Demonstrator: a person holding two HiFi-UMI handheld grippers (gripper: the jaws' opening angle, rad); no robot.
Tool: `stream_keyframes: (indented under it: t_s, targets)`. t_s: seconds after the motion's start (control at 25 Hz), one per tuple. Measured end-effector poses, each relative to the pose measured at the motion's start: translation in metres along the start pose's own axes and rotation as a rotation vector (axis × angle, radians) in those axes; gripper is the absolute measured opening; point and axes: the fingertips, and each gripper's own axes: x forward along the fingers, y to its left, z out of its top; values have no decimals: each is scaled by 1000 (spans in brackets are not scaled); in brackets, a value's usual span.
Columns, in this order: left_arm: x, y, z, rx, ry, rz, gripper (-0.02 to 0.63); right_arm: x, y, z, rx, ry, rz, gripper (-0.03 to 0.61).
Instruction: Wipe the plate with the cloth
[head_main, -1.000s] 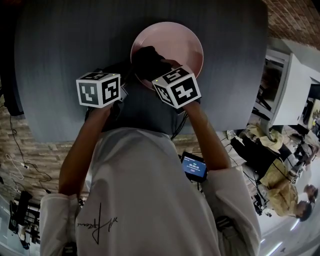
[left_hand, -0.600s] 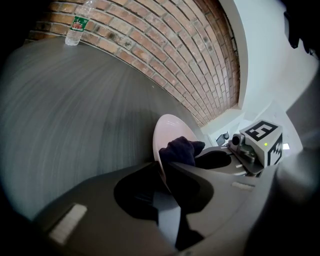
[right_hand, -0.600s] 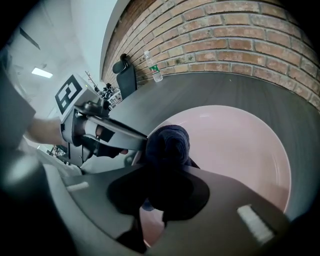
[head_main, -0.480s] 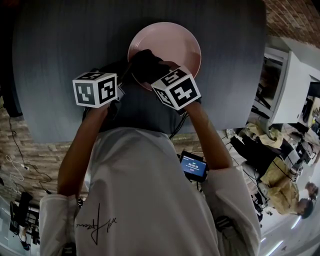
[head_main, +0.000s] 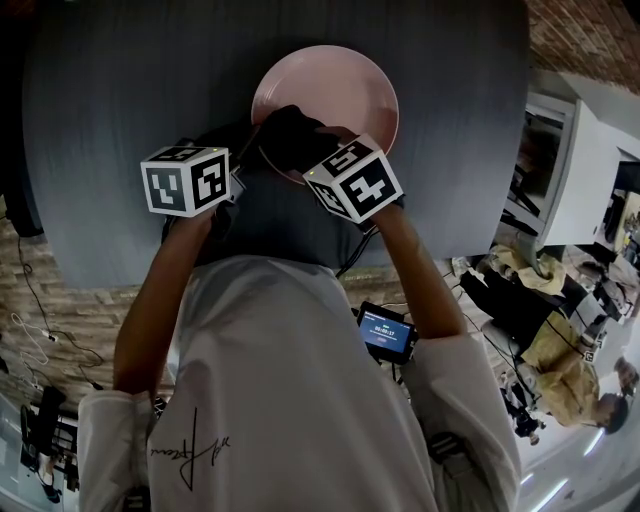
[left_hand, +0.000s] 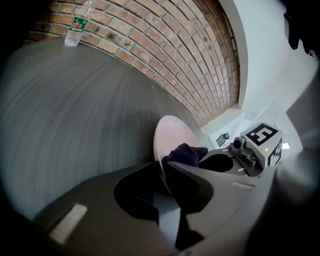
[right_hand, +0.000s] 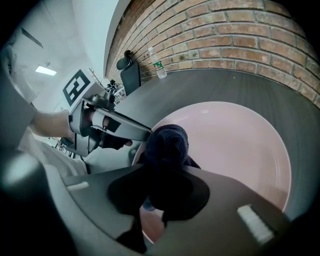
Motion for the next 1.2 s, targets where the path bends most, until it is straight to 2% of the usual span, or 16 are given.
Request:
stream_keyframes:
  t_s: [1.2]
  targets:
    - [-1, 0, 3, 5, -12, -1, 61, -11, 0, -23, -56, 73, 49, 71]
